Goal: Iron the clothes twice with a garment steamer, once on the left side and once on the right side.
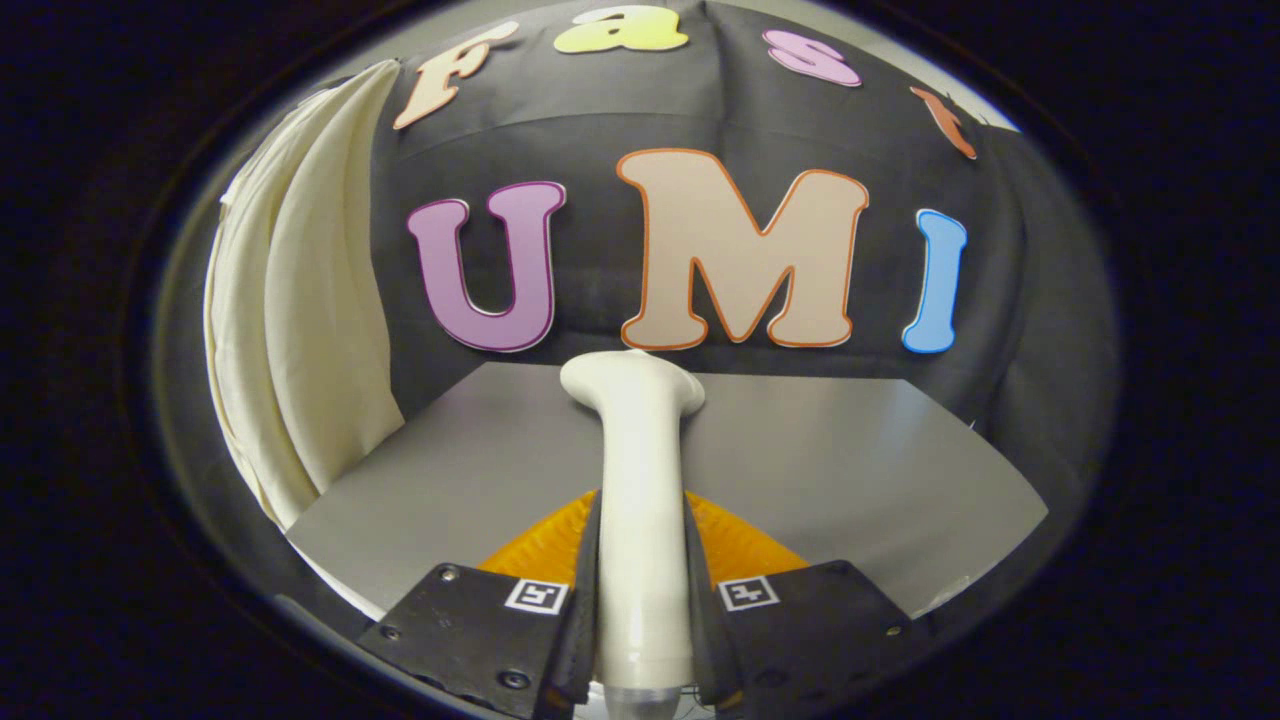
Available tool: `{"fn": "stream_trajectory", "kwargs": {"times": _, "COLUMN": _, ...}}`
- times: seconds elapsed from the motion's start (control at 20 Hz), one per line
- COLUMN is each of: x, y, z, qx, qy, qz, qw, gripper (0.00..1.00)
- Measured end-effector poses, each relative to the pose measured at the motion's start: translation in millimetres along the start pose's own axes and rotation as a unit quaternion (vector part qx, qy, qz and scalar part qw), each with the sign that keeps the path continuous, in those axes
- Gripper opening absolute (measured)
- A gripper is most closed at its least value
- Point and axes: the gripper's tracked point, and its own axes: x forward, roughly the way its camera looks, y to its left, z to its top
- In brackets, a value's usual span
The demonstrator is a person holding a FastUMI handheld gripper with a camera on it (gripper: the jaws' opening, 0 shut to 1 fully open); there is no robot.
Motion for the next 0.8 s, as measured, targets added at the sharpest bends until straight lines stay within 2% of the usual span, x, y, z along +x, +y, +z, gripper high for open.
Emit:
{"fn": "stream_trajectory", "kwargs": {"times": 0.3, "x": -1, "y": 4, "z": 5, "qx": -0.060, "qy": -0.037, "qz": -0.016, "qw": 0.997, "gripper": 0.41}}
{"fn": "stream_trajectory", "kwargs": {"times": 0.4, "x": -1, "y": 2, "z": 3, "qx": -0.038, "qy": -0.028, "qz": -0.004, "qw": 0.999, "gripper": 0.40}}
{"fn": "stream_trajectory", "kwargs": {"times": 0.6, "x": -13, "y": 1, "z": -1, "qx": 0.049, "qy": 0.002, "qz": 0.020, "qw": 0.999, "gripper": 0.37}}
{"fn": "stream_trajectory", "kwargs": {"times": 0.8, "x": -67, "y": 20, "z": -11, "qx": 0.030, "qy": -0.021, "qz": -0.010, "qw": 0.999, "gripper": 0.36}}
